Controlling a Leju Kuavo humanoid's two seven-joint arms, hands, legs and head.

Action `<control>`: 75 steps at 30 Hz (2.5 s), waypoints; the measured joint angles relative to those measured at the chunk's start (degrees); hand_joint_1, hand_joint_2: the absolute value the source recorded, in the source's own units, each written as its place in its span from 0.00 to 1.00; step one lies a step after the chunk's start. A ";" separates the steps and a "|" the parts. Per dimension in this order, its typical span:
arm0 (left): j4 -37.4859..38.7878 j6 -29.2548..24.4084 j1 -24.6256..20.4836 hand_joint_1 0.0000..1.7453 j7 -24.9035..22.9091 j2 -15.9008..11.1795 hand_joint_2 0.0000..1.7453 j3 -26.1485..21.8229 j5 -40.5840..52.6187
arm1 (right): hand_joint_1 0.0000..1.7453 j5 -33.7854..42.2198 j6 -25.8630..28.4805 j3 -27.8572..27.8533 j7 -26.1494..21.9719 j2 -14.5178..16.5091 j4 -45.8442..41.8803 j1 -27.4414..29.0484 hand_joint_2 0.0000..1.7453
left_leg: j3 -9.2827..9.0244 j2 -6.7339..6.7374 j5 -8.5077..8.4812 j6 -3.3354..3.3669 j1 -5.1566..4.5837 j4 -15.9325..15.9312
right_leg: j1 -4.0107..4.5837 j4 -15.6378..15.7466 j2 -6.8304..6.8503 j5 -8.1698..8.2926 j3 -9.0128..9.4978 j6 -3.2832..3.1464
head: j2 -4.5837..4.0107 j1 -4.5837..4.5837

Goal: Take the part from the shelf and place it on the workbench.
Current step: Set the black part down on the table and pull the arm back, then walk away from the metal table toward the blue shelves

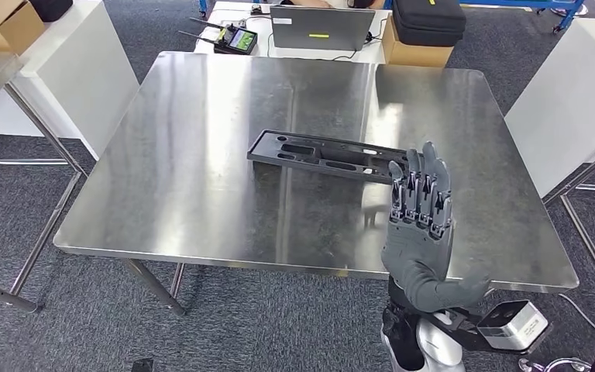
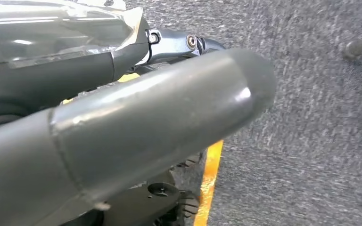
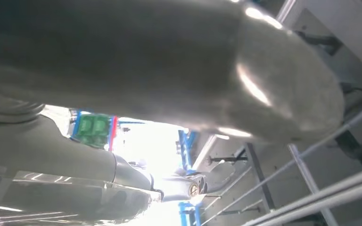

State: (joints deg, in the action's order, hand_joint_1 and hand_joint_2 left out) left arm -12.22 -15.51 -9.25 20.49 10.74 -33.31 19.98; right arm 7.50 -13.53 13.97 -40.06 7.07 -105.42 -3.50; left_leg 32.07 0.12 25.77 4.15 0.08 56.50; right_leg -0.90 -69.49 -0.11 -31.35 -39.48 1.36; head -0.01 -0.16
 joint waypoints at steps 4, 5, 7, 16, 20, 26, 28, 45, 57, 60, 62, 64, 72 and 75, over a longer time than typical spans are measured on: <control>0.00 -0.02 0.16 0.00 0.03 0.00 0.00 0.00 -0.02 | 0.00 0.13 0.00 0.00 0.00 -0.08 0.54 -0.02 0.00 | 1.47 -0.04 -1.14 0.05 -0.51 0.10 | 0.06 1.29 0.01 0.04 3.30 0.87 | 0.01 0.01; 0.00 -0.03 0.16 0.00 0.04 0.02 0.00 0.00 -0.02 | 0.00 0.17 0.00 0.00 0.00 -0.08 0.59 -0.08 0.00 | 1.63 -0.09 -1.35 -0.03 -0.60 0.14 | 0.15 5.63 0.02 1.15 6.18 0.97 | 0.01 0.00; 0.00 -0.03 0.15 0.00 0.05 0.08 0.00 0.00 -0.02 | 0.00 0.20 -0.01 -0.01 0.00 -0.05 0.62 -0.24 0.00 | 1.95 -0.12 -1.70 -0.35 -0.99 0.38 | 0.60 11.91 0.09 2.60 9.87 0.62 | 0.00 0.06; 0.00 -0.16 0.27 0.00 0.10 -0.03 0.00 0.00 -0.03 | 0.00 0.42 -0.01 -0.07 0.00 0.08 1.13 -0.41 0.00 | 7.76 -0.32 7.86 -3.48 0.37 15.08 | -0.37 13.85 0.60 5.87 8.40 -1.63 | 0.00 0.61; 0.00 -0.16 0.27 0.00 0.10 -0.03 0.00 0.01 -0.02 | 0.00 0.44 0.00 -0.08 0.00 0.08 1.43 -0.39 0.00 | 2.25 -0.25 5.81 -4.78 1.98 10.21 | -0.94 13.22 0.63 7.14 6.43 -0.66 | 0.00 0.62; 0.00 -0.03 0.14 0.00 0.12 0.09 0.00 0.02 0.00 | 0.00 0.38 0.02 -0.16 0.00 0.14 1.44 -0.38 0.00 | -2.13 -0.85 2.90 -2.93 1.22 1.35 | -0.69 12.65 0.54 8.67 4.75 2.35 | 0.00 0.07; 0.00 -0.02 0.12 0.00 0.13 0.08 0.00 0.02 0.00 | 0.00 0.37 0.05 -0.20 0.00 0.08 1.45 -0.33 0.00 | -1.24 -0.62 1.71 -1.48 0.89 1.07 | -0.90 10.29 0.50 6.56 3.19 2.24 | 0.00 -0.10; 0.00 0.16 0.22 0.00 0.42 0.13 0.00 0.02 0.00 | 0.00 0.08 0.15 -0.38 0.00 0.07 1.59 -0.34 0.00 | 6.83 -0.36 3.76 -3.11 0.03 8.71 | 0.19 14.55 0.63 4.13 10.86 -2.44 | 0.00 -0.38; 0.00 0.26 0.12 0.00 0.42 -0.10 0.00 0.04 0.00 | 0.00 -0.03 0.15 -0.47 0.01 0.05 2.04 -0.11 0.00 | -0.95 -0.56 2.51 -3.04 1.56 2.18 | -0.01 11.71 0.76 7.03 5.19 1.24 | 0.01 -0.28; 0.00 0.27 0.10 0.00 0.42 -0.11 0.00 0.04 0.01 | 0.00 -0.03 0.15 -0.52 0.02 -0.01 2.04 -0.06 0.00 | 0.71 -0.33 0.88 -1.21 1.20 1.90 | -0.28 4.78 0.54 1.88 1.91 0.71 | 0.00 -0.71; 0.00 0.28 0.12 0.00 0.42 -0.14 0.00 0.04 0.00 | 0.00 -0.03 0.15 -0.60 0.01 -0.07 2.11 -0.02 0.00 | 2.10 -0.25 -0.14 -0.86 0.92 1.93 | -0.27 -2.59 0.47 -1.85 -0.26 0.51 | 0.00 -0.88; 0.00 0.29 0.13 0.00 0.42 -0.14 0.00 0.04 0.00 | 0.00 -0.03 0.15 -0.66 0.00 -0.11 2.20 0.01 0.00 | 3.38 -0.23 -1.12 -0.86 0.70 1.98 | -0.20 -3.99 0.40 -1.88 0.79 1.13 | -0.01 -0.87; 0.00 0.23 0.19 0.00 0.39 -0.09 0.00 0.05 0.09 | 0.00 -0.15 0.46 -0.72 0.01 -0.26 2.91 -0.38 0.00 | 5.51 -0.30 -4.02 -2.94 0.53 2.13 | 0.90 13.08 0.31 1.53 11.73 -0.30 | 0.01 -0.92; 0.00 0.04 0.27 0.00 0.39 -0.15 0.00 0.04 0.07 | 0.00 -0.09 0.79 -0.72 0.02 -0.39 3.77 -0.35 0.00 | 7.17 -0.31 0.63 -3.54 1.05 6.05 | 0.50 12.86 0.65 2.73 10.86 -1.89 | -0.01 -0.68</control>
State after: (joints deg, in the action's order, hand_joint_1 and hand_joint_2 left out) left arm -12.22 -15.47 -8.99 20.87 10.58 -33.27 20.05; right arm 7.41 -12.74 13.25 -40.04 6.68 -101.66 -3.86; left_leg 39.24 -0.18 26.40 0.61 1.13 62.55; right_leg -0.40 -56.63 0.54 -28.62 -28.62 -0.53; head -0.02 -0.85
